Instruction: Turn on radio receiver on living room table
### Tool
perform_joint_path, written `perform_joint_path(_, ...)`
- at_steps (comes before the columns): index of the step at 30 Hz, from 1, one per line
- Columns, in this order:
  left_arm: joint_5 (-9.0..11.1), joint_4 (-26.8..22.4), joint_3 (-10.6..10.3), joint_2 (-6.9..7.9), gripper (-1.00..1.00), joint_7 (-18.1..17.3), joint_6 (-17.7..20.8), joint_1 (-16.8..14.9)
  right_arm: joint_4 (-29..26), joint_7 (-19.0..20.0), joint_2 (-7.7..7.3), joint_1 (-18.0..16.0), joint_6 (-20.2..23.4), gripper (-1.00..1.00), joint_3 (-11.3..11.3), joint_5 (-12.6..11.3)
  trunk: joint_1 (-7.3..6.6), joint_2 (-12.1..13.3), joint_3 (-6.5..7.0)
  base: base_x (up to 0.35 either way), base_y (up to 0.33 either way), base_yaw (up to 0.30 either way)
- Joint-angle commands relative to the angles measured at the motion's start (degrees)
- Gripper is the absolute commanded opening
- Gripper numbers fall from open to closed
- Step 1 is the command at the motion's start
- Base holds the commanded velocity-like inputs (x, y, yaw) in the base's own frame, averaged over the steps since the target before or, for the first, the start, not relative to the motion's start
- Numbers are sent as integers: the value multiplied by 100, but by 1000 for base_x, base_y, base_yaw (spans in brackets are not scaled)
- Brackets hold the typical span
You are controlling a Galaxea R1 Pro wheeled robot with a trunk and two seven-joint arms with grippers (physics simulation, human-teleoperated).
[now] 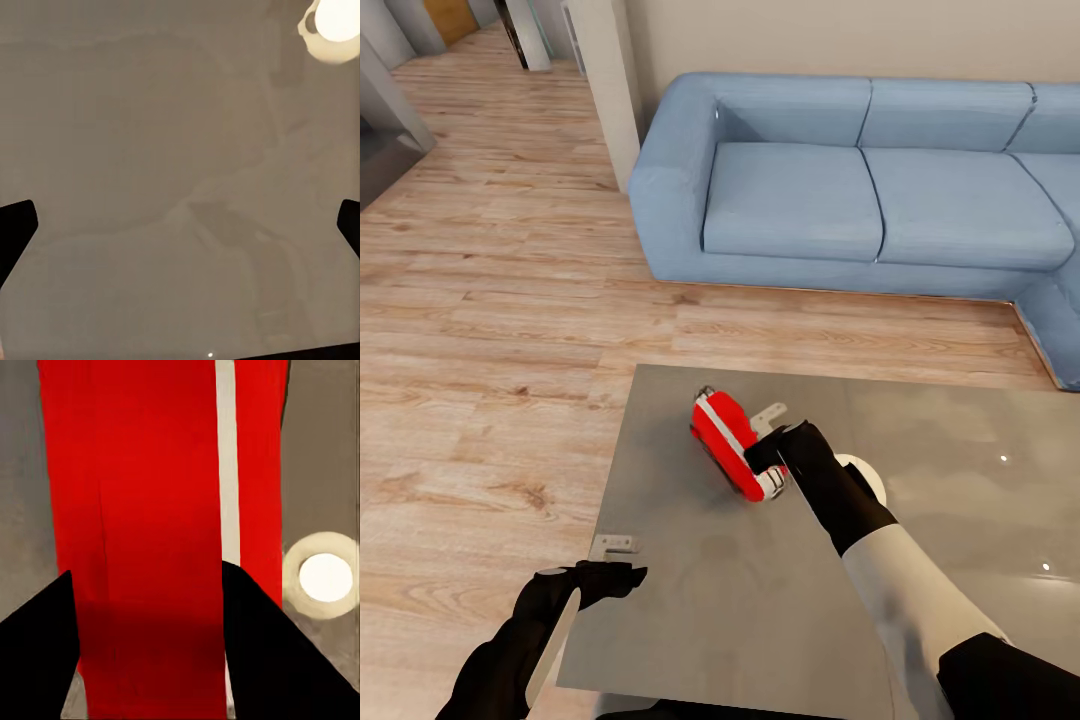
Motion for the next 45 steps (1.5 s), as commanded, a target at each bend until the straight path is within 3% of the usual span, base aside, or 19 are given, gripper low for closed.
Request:
perform_joint_path(1, 0, 0, -2, 0, 100, 0, 3, 0, 0, -5, 2, 0, 13, -100, 1, -51, 0, 0, 0, 0, 0, 0)
perform_joint_path(19, 0, -3, 1, -3, 100, 0, 0, 0, -91, -9, -8, 0, 16, -100, 6, -21, 0, 0, 0, 0, 0, 0)
perform_joint_path(20, 0, -18, 1, -9, 100, -5, 4, 0, -2285, 164, -132, 4, 1178, -100, 43, -20, 0, 0, 0, 0, 0, 0)
perform_joint_path(25, 0, -19, 1, -9, 100, -4, 5, 0, -2531, 277, -308, 7, 1183, -100, 54, -21, 0, 0, 0, 0, 0, 0)
perform_joint_path(31, 0, -19, 1, -9, 100, -1, 0, 1, -2763, 354, -443, 6, 1183, -100, 343, -10, 0, 0, 0, 0, 0, 0)
perform_joint_path(45, 0, -19, -2, -9, 100, -4, 0, 0, -3036, 364, -500, 7, 1183, -100, 447, -7, 0, 0, 0, 0, 0, 0)
